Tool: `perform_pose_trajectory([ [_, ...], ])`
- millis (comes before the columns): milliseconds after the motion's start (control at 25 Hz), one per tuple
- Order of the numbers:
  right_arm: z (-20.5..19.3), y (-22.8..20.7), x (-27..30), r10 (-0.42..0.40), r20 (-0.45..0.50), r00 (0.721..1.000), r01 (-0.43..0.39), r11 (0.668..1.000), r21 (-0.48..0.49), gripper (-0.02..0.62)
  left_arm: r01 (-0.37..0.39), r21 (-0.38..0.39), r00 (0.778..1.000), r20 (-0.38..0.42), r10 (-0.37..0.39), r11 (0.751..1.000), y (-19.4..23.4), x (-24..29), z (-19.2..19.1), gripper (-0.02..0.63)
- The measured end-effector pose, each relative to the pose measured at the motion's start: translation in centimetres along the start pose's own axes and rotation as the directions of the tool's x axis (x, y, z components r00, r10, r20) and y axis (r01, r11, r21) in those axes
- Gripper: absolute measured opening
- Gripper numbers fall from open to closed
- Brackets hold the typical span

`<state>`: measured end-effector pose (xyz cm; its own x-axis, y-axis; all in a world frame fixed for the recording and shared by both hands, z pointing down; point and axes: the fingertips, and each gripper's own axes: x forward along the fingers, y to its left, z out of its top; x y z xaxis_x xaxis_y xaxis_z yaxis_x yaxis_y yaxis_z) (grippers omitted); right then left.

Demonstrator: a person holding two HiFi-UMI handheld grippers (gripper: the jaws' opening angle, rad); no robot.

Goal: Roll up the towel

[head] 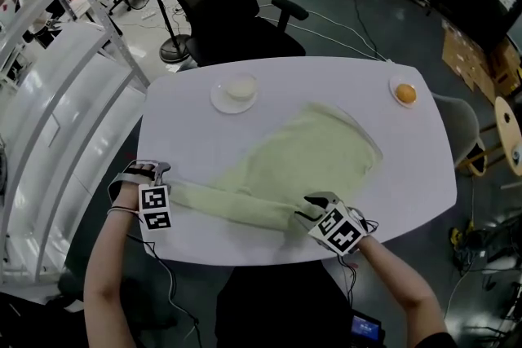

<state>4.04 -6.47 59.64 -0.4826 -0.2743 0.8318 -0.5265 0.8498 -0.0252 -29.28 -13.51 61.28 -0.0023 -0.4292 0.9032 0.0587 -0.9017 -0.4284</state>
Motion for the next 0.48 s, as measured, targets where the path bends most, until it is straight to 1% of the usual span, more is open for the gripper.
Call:
perform_pose_trajectory([
  [120, 0.2, -0.1, -1.3, -0.022, 0.012, 1.000, 0.022, 1.000, -0.005, 0.189, -0.027, -0.029, 1.000, 0.004, 0.028, 0.999, 0.2, -1.3, -0.7, 0.258],
  [280, 0.3, 0.8, -3.2, -0.042, 0.036, 0.998, 0.043, 0.999, -0.019, 0.189, -0.052, -0.103, 0.997, 0.054, 0.057, 0.993, -0.1, -3.5, -0.7, 0.258],
  [360, 0.3, 1.5, -3.9, -0.051, 0.047, 0.998, 0.053, 0.998, -0.033, 0.189, -0.056, -0.103, 0.995, 0.074, 0.063, 0.993, -0.9, -4.3, -0.3, 0.258],
  [480, 0.7, 3.0, -4.5, -0.067, 0.064, 0.996, 0.072, 0.994, -0.080, 0.190, -0.049, -0.072, 0.992, 0.113, 0.057, 0.996, -2.6, -5.1, 1.0, 0.258],
])
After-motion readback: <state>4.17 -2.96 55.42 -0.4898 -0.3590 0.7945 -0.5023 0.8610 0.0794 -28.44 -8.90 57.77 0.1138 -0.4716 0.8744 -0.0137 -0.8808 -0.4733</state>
